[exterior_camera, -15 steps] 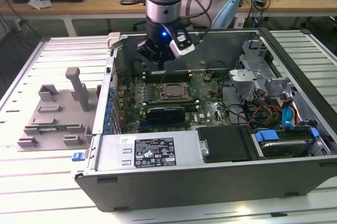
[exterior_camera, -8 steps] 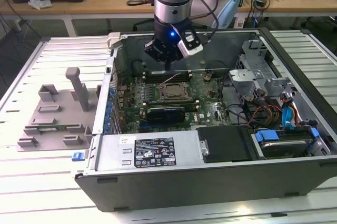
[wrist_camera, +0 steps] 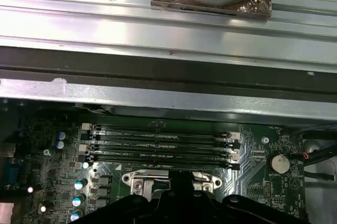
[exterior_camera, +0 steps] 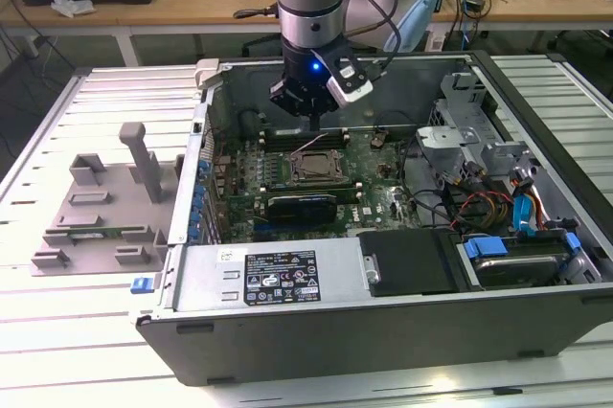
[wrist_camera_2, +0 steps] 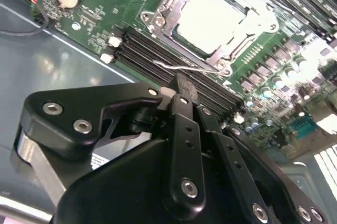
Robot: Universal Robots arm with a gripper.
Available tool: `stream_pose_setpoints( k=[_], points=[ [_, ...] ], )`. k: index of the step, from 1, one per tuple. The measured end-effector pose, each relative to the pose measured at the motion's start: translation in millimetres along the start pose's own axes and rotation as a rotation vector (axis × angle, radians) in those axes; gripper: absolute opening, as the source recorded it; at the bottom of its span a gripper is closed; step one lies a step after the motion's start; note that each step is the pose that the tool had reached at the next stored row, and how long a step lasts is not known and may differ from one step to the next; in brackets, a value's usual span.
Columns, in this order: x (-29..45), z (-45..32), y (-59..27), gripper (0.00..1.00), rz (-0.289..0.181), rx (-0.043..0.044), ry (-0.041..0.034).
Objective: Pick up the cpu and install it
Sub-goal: 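Install the first cpu locking lever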
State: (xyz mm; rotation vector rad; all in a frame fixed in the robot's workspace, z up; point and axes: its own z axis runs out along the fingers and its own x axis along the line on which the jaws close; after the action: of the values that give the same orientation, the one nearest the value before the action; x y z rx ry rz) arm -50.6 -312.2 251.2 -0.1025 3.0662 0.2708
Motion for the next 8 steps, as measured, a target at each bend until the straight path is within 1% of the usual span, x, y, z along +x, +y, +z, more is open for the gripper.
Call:
stream_pose_setpoints(
  k=[2,5,7,8],
  points=[
    [0.0,0.0,0.0,0.11,0.0,0.0002,0.0],
    [0.5,2.6,-0.5,0.11,-0.002,0.0009,-0.0138],
    [0.8,4.7,-0.9,0.11,-0.004,0.0015,-0.0248],
    [1.3,7.2,-1.3,0.11,-0.005,0.0019,-0.0298]
  ],
)
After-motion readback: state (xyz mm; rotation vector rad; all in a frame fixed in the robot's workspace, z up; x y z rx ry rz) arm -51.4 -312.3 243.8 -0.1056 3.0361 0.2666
